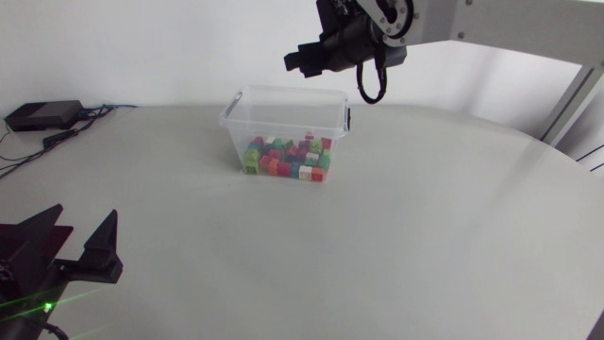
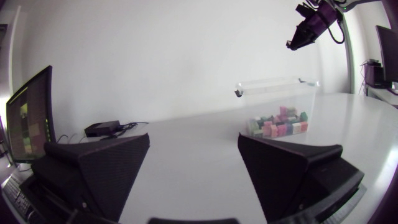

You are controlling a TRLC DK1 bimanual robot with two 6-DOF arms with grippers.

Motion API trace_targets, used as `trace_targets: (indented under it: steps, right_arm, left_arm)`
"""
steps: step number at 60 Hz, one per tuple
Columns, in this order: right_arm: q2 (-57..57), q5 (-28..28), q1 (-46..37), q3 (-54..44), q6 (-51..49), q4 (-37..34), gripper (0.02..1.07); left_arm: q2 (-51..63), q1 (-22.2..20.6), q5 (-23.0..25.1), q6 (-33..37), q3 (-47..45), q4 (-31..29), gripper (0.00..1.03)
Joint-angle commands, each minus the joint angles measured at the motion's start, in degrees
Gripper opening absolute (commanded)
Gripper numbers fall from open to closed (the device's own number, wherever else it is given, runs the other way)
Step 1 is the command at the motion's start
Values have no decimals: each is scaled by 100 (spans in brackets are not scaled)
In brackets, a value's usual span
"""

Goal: Place the duplo bricks in the container

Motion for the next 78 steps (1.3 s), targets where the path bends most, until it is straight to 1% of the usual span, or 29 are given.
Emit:
trace_targets:
  steps: [1,15,21,25,29,32,33,34,49,59,66,78]
  right_arm:
    - [321,16,38,283,67,-87,41]
    - [796,51,55,687,6,-131,41]
    - [1191,42,64,1276,-30,-579,42]
    - [1341,69,73,1417,-38,-606,44]
    - [1455,183,99,1549,-38,-649,65]
    - [1472,262,126,1566,-38,-685,96]
    - [1472,280,134,1566,-30,-693,102]
    - [1455,297,143,1549,-30,-720,103]
    - [813,385,117,995,-82,-720,103]
    - [-268,499,-156,-24,-240,-412,103]
    - [-1138,517,-507,-903,-416,-105,103]
    - [-2623,526,-1193,-2230,-724,133,103]
  left_arm:
    - [-41,53,-10,-105,-134,71,99]
    - [-41,53,-10,-114,-134,71,99]
    - [-41,53,-10,-105,-134,71,99]
    - [-41,53,-10,-105,-134,71,99]
    - [-41,53,-10,-105,-134,71,99]
    - [-41,53,-10,-105,-134,71,99]
    - [-41,53,-10,-105,-134,71,99]
    - [-41,53,-10,-105,-134,71,99]
    - [-41,53,-10,-105,-134,71,99]
    - [-41,53,-10,-105,-134,71,99]
    - [-41,53,-10,-105,-134,79,99]
    - [-41,53,-10,-114,-134,71,99]
